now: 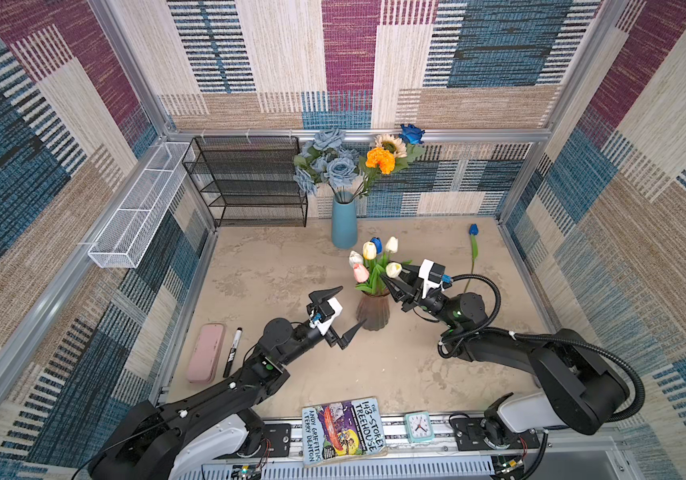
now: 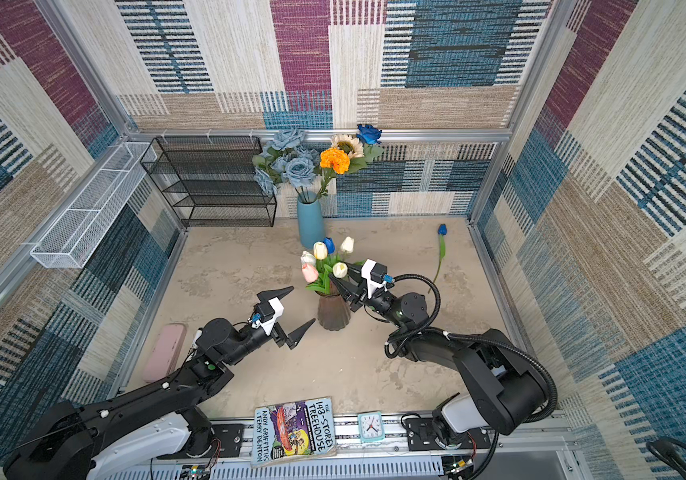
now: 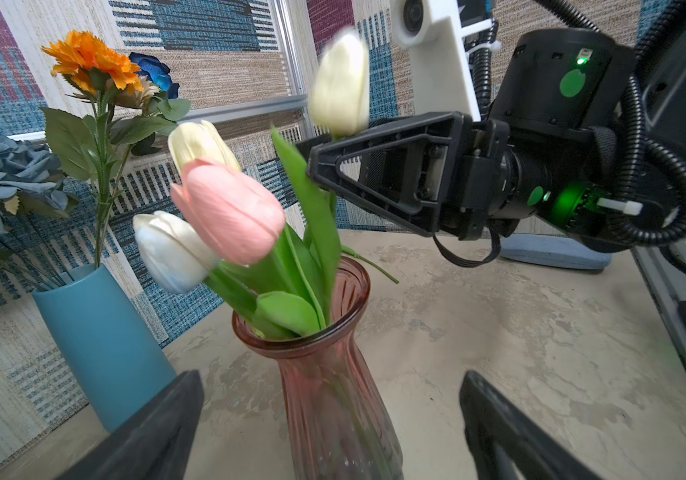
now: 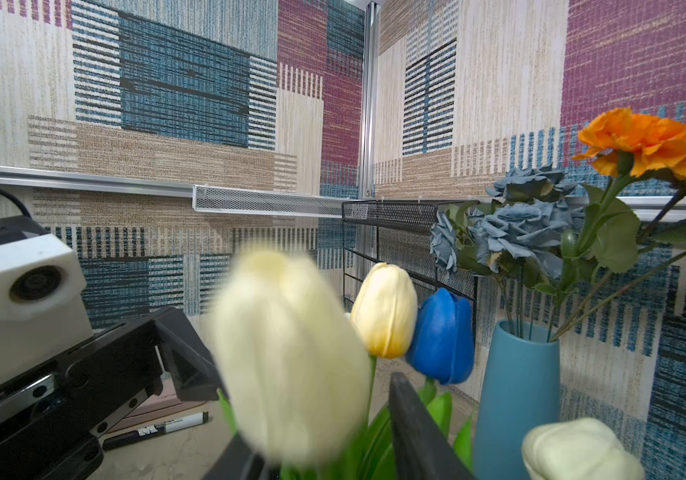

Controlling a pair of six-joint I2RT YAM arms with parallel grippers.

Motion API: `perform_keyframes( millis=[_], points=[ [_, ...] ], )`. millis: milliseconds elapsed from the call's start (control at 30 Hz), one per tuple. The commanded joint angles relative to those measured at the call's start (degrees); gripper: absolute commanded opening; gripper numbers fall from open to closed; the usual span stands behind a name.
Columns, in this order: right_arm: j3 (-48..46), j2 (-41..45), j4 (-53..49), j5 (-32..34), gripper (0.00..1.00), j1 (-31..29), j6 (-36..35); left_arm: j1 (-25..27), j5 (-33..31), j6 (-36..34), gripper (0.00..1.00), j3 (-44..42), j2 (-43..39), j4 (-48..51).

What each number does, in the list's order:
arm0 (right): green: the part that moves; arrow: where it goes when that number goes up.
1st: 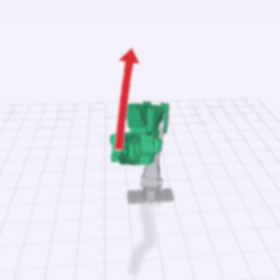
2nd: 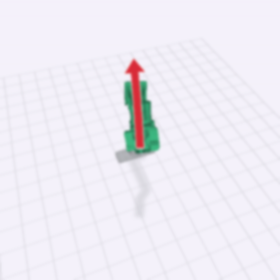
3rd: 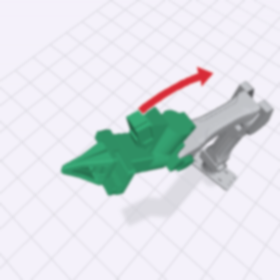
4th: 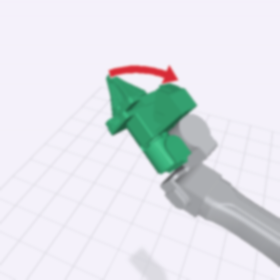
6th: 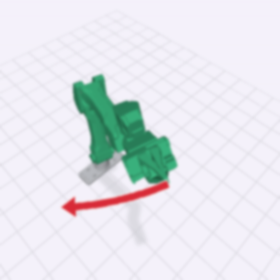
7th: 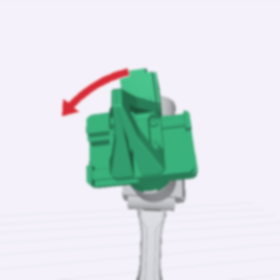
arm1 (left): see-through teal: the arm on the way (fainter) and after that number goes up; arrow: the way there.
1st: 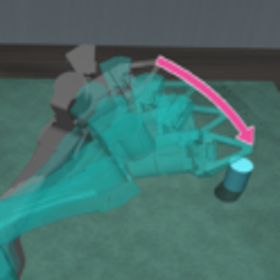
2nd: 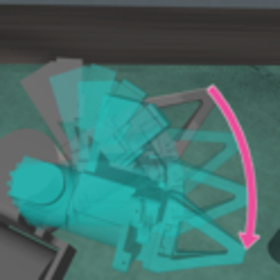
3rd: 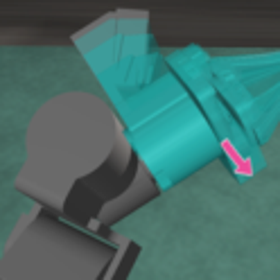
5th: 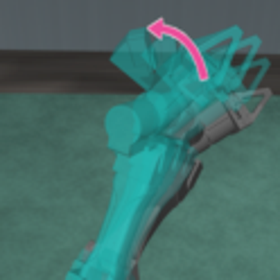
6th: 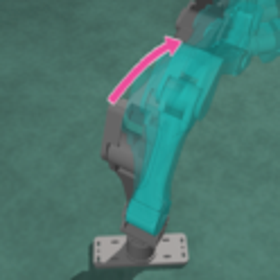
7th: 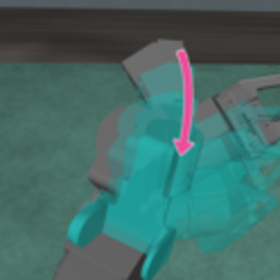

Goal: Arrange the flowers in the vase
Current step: 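Open the right gripper to release the cream tulip and withdraw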

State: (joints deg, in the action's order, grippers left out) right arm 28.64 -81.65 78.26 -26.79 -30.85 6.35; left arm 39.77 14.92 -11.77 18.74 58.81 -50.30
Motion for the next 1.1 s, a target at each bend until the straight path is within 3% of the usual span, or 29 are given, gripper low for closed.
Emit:
perform_keyframes(
  millis=[0, 167, 400, 533, 600, 733, 867, 933, 1000, 1067],
  points=[
    [0.03, 1.54, -2.23, 1.86, 0.47, -0.09, -2.04, -0.07, -0.67, 0.26, 0.99, -0.06, -0.18, -2.43],
    [0.8, 4.66, -7.79, 2.78, 0.56, -0.09, -4.32, -0.1, -0.68, 0.25, 0.99, -0.1, -0.35, -2.27],
    [3.25, 11.48, -20.02, 6.48, 0.84, -0.09, -8.73, -0.13, -0.68, 0.17, 0.99, -0.09, -1.13, -1.66],
    [7.05, 14.88, -28.18, 9.64, 0.89, 0.0, -10.17, -0.09, -0.18, 0.18, 0.99, 0.65, -1.32, -1.22],
    [9.13, 16.25, -31.19, 10.54, 0.9, 0.0, -10.72, -0.13, 0.43, 0.22, 0.99, 1.02, -1.66, -0.87],
    [16.36, 16.87, -41.1, 18.86, 0.89, 2.42, -6.96, -0.1, 1.99, 0.35, 0.99, 1.82, -3.2, 0.24],
    [23.65, 12.95, -53.86, 18.91, 0.74, 13.68, 1.89, -0.12, 4.15, 0.29, 0.99, 1.3, -5.75, 0.61],
    [27.59, 9.02, -61.53, 22.48, 0.65, 18.92, 3.62, -0.15, 5.88, -0.3, 0.99, 1.27, -7.32, 2.07],
    [30.2, 5.52, -67.07, 26.81, 0.64, 22.83, 4.0, -0.08, 7.14, -0.75, 0.99, 1.41, -8.89, 4.41],
    [32.1, 2.03, -71.44, 26.95, 0.63, 27.44, 4.09, -0.13, 7.78, -0.87, 0.99, 1.07, -10.27, 6.75]
  ],
)
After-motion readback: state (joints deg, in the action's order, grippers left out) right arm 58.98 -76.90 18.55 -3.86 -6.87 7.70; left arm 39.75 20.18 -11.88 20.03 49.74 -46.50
